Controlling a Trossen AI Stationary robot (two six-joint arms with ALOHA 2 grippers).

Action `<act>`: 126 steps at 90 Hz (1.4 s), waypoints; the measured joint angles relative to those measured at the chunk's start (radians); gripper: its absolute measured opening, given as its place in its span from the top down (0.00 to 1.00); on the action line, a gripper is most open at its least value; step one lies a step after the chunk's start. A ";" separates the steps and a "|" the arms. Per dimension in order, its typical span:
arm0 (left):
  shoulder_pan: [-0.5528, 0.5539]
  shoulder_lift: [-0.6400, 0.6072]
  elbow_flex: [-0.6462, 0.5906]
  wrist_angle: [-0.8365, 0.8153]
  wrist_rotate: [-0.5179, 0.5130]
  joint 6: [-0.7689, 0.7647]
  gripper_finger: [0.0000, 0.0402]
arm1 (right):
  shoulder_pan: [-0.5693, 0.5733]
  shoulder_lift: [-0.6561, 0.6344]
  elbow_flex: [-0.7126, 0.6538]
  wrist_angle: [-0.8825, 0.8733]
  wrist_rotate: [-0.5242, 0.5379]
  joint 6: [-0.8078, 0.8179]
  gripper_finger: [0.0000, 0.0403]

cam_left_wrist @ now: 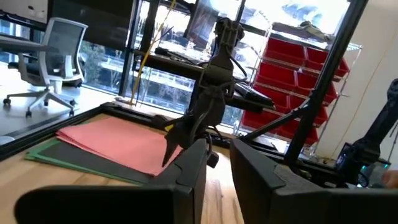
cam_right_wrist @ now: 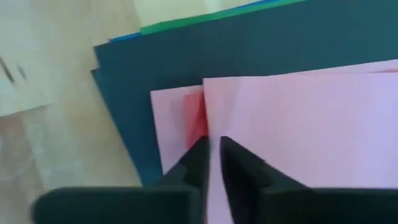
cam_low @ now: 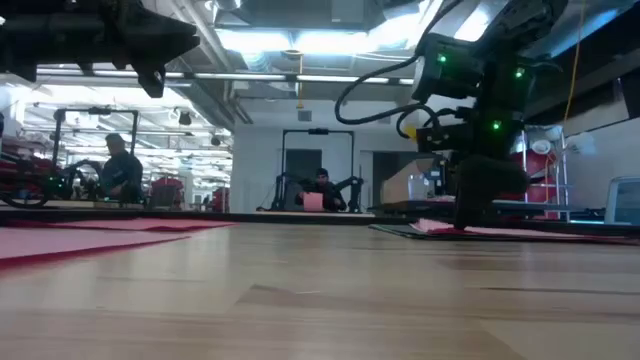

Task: Organize paper
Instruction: Stack the pink paper on top of the pink paper

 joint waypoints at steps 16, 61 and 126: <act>0.000 0.000 0.000 0.000 0.000 0.000 0.86 | 0.002 0.000 0.000 0.004 -0.003 -0.008 0.98; 0.000 0.000 0.000 -0.048 0.000 -0.008 0.86 | 0.007 -0.008 0.059 0.010 -0.046 -0.012 1.00; -0.059 0.422 0.046 0.165 -0.075 0.182 0.86 | 0.054 -0.008 0.323 0.069 -0.118 -0.136 1.00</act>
